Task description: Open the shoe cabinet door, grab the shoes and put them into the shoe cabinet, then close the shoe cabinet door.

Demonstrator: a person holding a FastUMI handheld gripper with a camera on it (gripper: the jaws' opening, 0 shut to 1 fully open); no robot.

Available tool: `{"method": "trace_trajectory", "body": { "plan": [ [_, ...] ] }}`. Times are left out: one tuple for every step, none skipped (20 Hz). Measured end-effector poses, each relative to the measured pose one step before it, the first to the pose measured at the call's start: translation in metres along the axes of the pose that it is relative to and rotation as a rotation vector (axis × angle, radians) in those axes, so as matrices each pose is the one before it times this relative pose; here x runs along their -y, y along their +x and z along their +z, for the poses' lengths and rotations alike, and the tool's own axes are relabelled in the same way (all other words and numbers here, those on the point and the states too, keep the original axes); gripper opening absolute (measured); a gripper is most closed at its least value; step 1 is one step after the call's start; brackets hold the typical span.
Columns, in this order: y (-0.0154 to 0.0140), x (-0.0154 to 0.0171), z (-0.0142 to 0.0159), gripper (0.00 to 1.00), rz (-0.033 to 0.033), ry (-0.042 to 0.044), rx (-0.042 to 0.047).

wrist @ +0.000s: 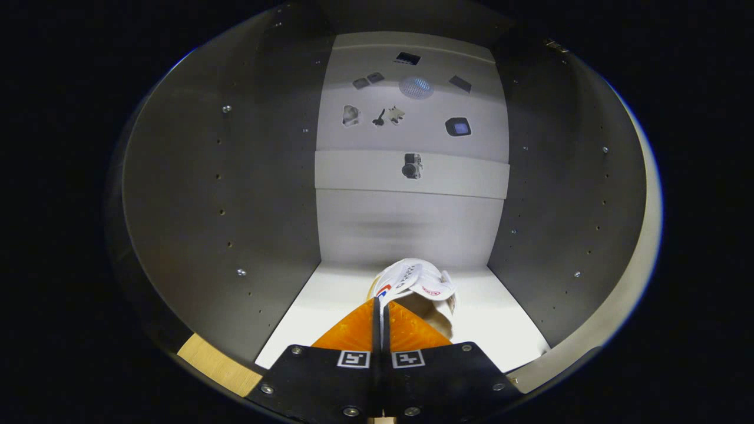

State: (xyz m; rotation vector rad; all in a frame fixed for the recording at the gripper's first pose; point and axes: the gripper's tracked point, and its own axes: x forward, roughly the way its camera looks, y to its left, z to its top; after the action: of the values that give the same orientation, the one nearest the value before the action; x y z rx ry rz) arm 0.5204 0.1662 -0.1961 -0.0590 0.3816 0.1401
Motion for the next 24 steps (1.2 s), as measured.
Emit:
{"method": "trace_trajectory", "body": {
  "plan": [
    [0.00568, -0.00060, -0.00360, 0.00, -0.00188, 0.00658, -0.01188],
    [0.00474, -0.00324, -0.00475, 0.00, 0.01352, 0.01028, -0.01235],
    [-0.00051, -0.00035, -0.00045, 0.00, 0.00259, 0.00563, -0.00196],
    [0.00376, -0.00034, -0.00117, 0.00, -0.00435, -0.00147, 0.00376],
    [0.00153, -0.00245, -0.00192, 0.00, -0.00065, -0.00517, -0.00072],
    [0.00149, -0.00359, -0.00268, 0.00, 0.00215, -0.00961, -0.00352],
    [0.00120, -0.00181, -0.00170, 0.02, -0.00408, -0.01042, -0.00256],
    [0.00013, -0.00152, 0.00087, 0.04, -0.00824, -0.00850, 0.00725],
    [0.00013, -0.00121, 0.00024, 0.06, -0.00376, -0.00356, 0.00124],
    [-0.00033, -0.00232, -0.00032, 0.08, 0.00385, 0.00180, -0.00098],
    [-0.00039, -0.00061, -0.00069, 0.15, -0.00284, -0.00252, -0.00068],
    [0.00157, 0.00110, 0.00122, 0.19, -0.01043, -0.00481, 0.00516],
    [0.00150, 0.00199, 0.00129, 0.29, -0.01353, -0.00806, 0.00329],
    [-0.00041, 0.00173, 0.00066, 0.35, -0.00220, -0.00352, 0.00819],
    [-0.00054, -0.00066, 0.00044, 0.49, 0.00082, 0.00021, 0.00008],
    [0.00028, -0.00223, 0.00100, 0.55, 0.00631, 0.00570, 0.00008],
    [-0.00140, 0.00029, 0.00136, 0.57, 0.00075, 0.00481, 0.00462],
    [-0.00280, 0.00214, 0.00358, 0.58, -0.00342, 0.00353, 0.01008],
    [-0.00351, 0.00118, 0.00503, 0.62, -0.00227, 0.00355, 0.01530],
    [-0.00510, -0.00012, 0.00612, 0.65, 0.00369, 0.00882, 0.01630],
    [-0.00673, 0.00162, 0.00540, 0.68, -0.00203, 0.00934, 0.01439],
    [-0.00935, 0.00182, 0.00836, 0.69, 0.00141, 0.01071, 0.01876],
    [-0.01035, 0.00115, 0.00843, 0.74, 0.00289, 0.00730, 0.01902],
    [-0.01256, 0.00075, 0.00766, 0.76, 0.00256, 0.00497, 0.01984]
  ]
}}
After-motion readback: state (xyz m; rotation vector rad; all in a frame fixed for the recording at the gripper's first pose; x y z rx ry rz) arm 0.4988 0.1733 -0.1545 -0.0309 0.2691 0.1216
